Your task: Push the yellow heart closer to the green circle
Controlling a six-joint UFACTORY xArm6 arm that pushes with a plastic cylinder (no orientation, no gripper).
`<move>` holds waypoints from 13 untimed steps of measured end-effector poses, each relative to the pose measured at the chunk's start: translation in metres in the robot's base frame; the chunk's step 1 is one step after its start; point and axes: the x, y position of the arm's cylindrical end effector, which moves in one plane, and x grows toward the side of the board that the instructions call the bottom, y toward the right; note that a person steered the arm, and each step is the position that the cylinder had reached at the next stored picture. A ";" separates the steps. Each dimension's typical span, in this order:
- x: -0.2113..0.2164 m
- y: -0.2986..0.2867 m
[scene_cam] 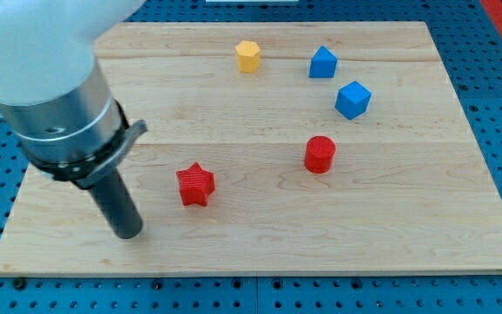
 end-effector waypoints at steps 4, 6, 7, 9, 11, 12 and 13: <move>-0.001 0.079; 0.002 -0.067; -0.016 -0.074; -0.029 -0.073; -0.029 -0.089; -0.029 -0.120; -0.052 -0.158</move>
